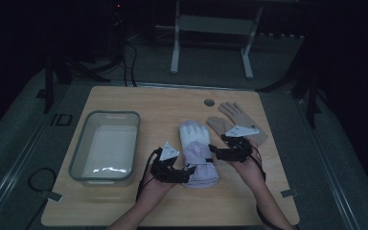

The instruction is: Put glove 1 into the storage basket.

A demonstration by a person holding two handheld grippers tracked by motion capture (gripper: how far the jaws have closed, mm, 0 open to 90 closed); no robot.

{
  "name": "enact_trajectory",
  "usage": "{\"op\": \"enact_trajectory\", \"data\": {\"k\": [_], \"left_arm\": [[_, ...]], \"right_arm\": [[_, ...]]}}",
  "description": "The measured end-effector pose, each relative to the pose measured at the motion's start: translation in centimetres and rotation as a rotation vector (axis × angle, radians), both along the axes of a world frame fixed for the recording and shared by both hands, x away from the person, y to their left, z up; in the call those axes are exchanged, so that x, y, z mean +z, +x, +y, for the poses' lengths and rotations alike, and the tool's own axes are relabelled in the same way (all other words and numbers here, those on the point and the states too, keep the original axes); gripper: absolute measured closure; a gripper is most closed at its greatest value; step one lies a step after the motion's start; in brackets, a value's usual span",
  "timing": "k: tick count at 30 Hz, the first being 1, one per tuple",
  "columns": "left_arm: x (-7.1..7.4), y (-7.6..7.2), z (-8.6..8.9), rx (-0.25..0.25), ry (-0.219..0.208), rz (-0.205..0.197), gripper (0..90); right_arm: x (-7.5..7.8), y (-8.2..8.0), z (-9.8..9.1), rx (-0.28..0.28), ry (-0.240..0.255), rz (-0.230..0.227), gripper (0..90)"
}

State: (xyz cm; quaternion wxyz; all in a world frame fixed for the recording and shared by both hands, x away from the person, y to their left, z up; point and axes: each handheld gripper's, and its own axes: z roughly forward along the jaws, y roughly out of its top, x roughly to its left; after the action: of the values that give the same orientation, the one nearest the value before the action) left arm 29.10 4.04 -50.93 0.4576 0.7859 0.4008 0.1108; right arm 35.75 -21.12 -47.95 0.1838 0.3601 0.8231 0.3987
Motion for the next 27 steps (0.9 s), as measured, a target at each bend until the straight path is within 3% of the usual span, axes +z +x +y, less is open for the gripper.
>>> {"op": "enact_trajectory", "data": {"k": [7, 9, 11, 13, 16, 17, 18, 19, 21, 25, 27], "left_arm": [[-2.6, 0.4, -0.7, 0.045, 0.019, 0.155, 21.8], [-3.2, 0.5, -0.8, 0.047, 0.016, 0.192, 22.9], [-3.6, 0.5, -0.9, 0.048, 0.022, 0.199, 23.1], [-4.1, 0.7, -1.2, 0.042, 0.028, 0.219, 25.2], [-4.5, 1.2, -1.1, 0.027, 0.012, 0.258, 25.5], [-4.5, 1.2, -1.1, 0.027, 0.012, 0.258, 25.6], [-4.8, 1.6, -0.8, 0.001, -0.007, 0.274, 25.6], [-4.8, 1.6, -0.8, -0.012, -0.010, 0.278, 29.9], [-5.0, 1.7, -0.8, -0.044, -0.035, 0.295, 38.2], [-5.1, 2.1, -0.5, -0.081, -0.062, 0.325, 51.6], [-4.9, 2.1, -0.4, -0.089, -0.065, 0.333, 59.5]], "right_arm": [[-2.0, 0.4, 0.5, 0.026, 0.008, 0.087, 47.5], [-2.7, 0.7, 0.4, 0.031, 0.020, 0.136, 47.6], [-3.6, 1.0, 0.3, 0.020, 0.009, 0.188, 47.2], [-4.6, 1.3, 0.2, 0.020, 0.029, 0.251, 47.5], [-5.9, 2.0, -0.1, 0.009, 0.094, 0.349, 47.4], [-5.9, 2.0, -0.1, 0.009, 0.094, 0.349, 47.4], [-6.2, 2.3, -0.4, 0.006, 0.124, 0.387, 47.1], [-6.8, 2.9, -0.8, 0.012, 0.189, 0.468, 47.4], [-7.2, 3.2, -1.1, 0.028, 0.237, 0.519, 51.5], [-7.7, 3.4, -1.4, 0.059, 0.301, 0.562, 65.6], [-7.3, 3.1, -1.2, 0.055, 0.273, 0.537, 74.8]]}}
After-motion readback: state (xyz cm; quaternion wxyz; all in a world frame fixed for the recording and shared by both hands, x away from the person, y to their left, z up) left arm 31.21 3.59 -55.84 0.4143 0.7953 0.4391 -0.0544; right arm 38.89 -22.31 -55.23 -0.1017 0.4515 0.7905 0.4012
